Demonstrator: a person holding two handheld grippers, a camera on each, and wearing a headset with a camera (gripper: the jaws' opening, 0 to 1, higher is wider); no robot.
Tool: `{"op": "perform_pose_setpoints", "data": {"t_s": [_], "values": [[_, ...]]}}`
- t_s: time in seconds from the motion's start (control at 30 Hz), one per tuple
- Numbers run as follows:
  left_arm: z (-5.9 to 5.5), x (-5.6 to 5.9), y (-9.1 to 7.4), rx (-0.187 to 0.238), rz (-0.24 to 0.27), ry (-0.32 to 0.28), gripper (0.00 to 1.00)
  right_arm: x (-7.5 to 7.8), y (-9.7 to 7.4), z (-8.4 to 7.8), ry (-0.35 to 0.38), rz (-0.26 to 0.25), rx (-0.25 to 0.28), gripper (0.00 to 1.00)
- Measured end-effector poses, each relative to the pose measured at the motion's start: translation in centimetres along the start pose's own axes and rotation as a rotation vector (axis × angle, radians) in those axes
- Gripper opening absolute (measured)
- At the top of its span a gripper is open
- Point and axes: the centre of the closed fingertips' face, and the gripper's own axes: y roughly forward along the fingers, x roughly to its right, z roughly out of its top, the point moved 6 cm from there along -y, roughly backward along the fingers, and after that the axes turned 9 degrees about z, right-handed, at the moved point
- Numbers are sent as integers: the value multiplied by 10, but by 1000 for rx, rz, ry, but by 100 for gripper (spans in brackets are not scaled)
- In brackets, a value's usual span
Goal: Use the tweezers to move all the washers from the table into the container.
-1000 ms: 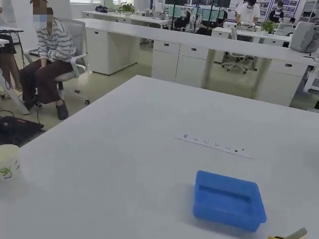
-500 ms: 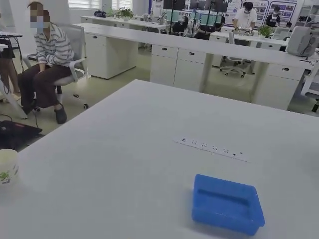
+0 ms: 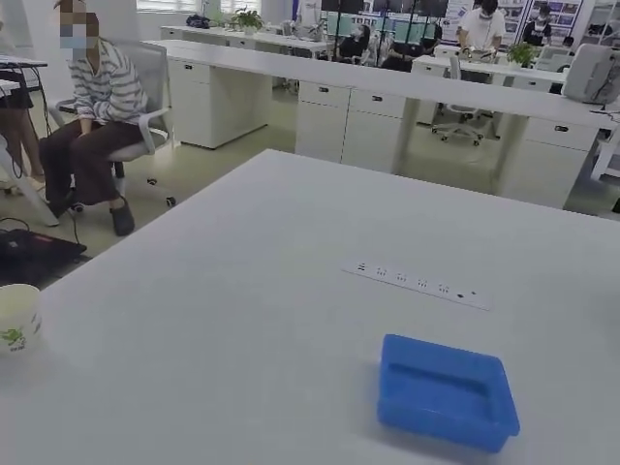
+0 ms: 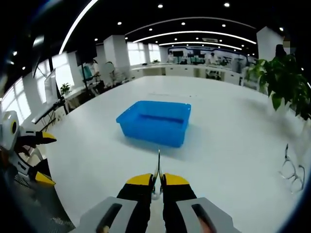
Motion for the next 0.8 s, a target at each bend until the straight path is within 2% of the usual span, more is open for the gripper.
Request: {"op": "perform_pose_setpoints", "data": {"t_s": [0.37, 0.5, 0.8], "values": [[-1, 0, 0, -7, 1, 2, 77, 1, 2, -1, -23, -8, 4, 4], [-1, 0, 0, -9, 0, 4, 77, -1, 2, -3, -58, -6, -3, 4], [-1, 1, 0, -11, 1, 5, 77, -4, 1, -2, -62, 11, 1, 2]]}}
